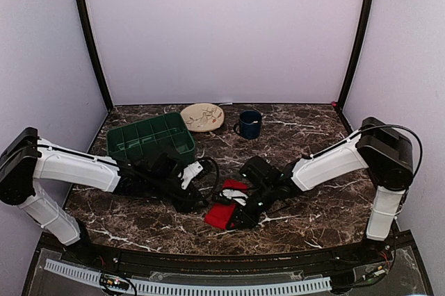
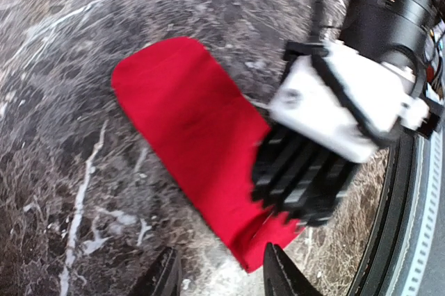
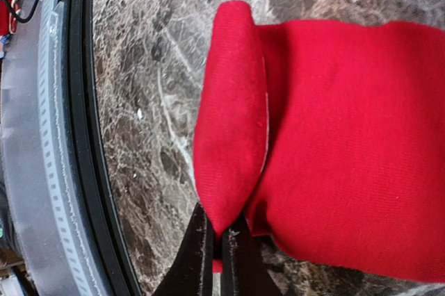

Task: Roll the socks
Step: Roll the sock at the center of the board.

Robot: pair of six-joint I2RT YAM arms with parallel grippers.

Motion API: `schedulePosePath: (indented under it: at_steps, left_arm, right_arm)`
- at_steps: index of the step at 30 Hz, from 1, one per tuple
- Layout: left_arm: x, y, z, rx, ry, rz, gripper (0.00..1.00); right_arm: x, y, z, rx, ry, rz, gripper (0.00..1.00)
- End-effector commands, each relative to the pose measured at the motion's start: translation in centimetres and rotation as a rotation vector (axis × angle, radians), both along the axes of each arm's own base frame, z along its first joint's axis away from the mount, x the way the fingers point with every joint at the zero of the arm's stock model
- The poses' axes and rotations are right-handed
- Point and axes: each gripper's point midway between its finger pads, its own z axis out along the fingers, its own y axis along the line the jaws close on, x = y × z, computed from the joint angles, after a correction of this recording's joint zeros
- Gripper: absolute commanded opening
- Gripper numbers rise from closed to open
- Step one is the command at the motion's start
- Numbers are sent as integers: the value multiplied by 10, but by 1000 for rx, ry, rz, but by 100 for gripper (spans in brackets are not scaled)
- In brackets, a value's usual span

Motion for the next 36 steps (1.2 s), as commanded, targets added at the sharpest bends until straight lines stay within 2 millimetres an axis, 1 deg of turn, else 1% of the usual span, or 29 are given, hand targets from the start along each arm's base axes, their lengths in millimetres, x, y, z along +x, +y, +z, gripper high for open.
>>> schedulePosePath:
  at_steps: [1, 5, 11, 17, 24, 29, 32, 36]
  left_arm:
    - [-3, 2, 6, 55, -163, -50, 42]
    - [-11, 2, 4, 90, -232, -101, 42]
    - [-27, -6, 3, 125, -318, -199, 43]
    - [-47, -20, 9, 112, -368, -305, 54]
    - [-62, -33, 1, 138, -384, -398, 58]
    - [-71, -39, -3, 150, -391, -449, 57]
    - [-77, -40, -3, 147, -393, -472, 53]
    - [-85, -41, -14, 177, -384, -507, 51]
  right_arm:
    - [-21, -15, -10, -65, 162, 23, 0]
    - [-19, -17, -8, -54, 220, 4, 0]
    - [-20, -20, -5, -33, 300, -19, 0]
    - [-20, -18, 0, -15, 352, -17, 0]
    - [-21, -17, 1, -15, 376, -2, 0]
    - [-21, -18, 0, -19, 382, 0, 0]
    - [-21, -18, -1, -22, 389, 2, 0]
    - [-21, -17, 0, -14, 391, 10, 0]
